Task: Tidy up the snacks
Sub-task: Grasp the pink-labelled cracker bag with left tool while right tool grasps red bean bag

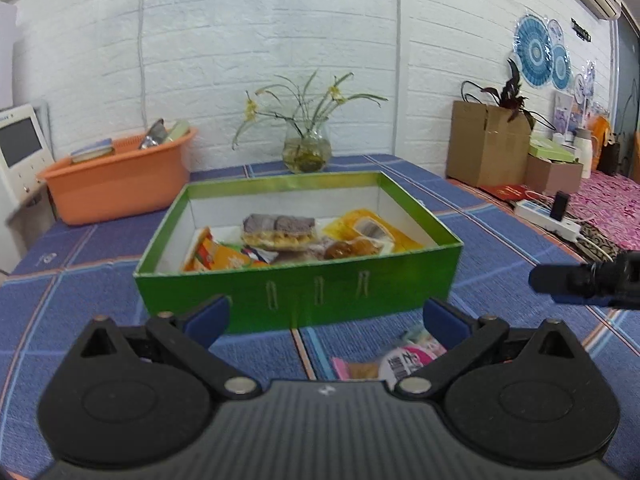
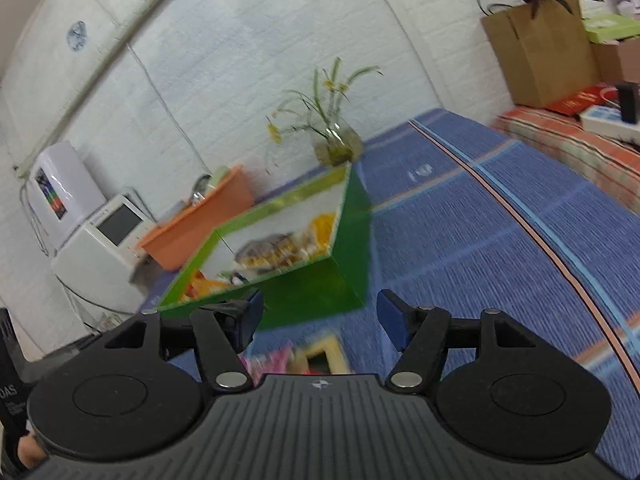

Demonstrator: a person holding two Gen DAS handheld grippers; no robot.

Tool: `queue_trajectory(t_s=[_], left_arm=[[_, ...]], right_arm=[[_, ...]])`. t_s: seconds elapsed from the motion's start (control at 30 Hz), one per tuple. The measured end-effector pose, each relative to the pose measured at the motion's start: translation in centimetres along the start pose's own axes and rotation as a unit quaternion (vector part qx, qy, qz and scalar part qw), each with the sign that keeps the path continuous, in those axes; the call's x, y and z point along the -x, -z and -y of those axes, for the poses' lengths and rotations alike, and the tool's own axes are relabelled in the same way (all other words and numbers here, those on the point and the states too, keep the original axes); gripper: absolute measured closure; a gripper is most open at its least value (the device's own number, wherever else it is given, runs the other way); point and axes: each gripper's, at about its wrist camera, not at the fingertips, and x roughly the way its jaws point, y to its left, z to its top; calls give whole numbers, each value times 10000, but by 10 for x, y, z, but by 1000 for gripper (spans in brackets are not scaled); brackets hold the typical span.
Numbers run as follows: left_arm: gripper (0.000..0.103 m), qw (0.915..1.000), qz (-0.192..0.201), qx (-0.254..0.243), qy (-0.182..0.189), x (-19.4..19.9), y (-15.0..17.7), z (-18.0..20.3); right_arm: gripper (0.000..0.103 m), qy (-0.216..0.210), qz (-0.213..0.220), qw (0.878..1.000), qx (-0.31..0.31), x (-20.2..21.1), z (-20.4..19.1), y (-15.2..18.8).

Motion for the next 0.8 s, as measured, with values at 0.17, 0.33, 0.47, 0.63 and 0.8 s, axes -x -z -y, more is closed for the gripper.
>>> queue_trajectory(t_s=[0.17, 0.33, 0.47, 0.63, 0.8], left_arm=[[0, 9991, -366, -88, 218, -11, 10, 12], [0, 9968, -683, -219, 360, -27, 16, 24], [0, 9947, -961, -274, 259, -43, 22, 28], [7, 9936, -1016, 263, 413, -46, 24, 8], [18, 9919, -1012, 592, 492, -42, 28, -7]], right_arm=[[0, 357, -636, 9973, 62, 0, -11, 32], [0, 526, -622, 9954, 503, -1, -21, 44], [0, 863, -678, 9922, 590, -5, -16, 44], [0, 801, -734, 9939, 193, -9, -7, 44], [0, 926, -692, 9931, 189, -11, -14, 47]])
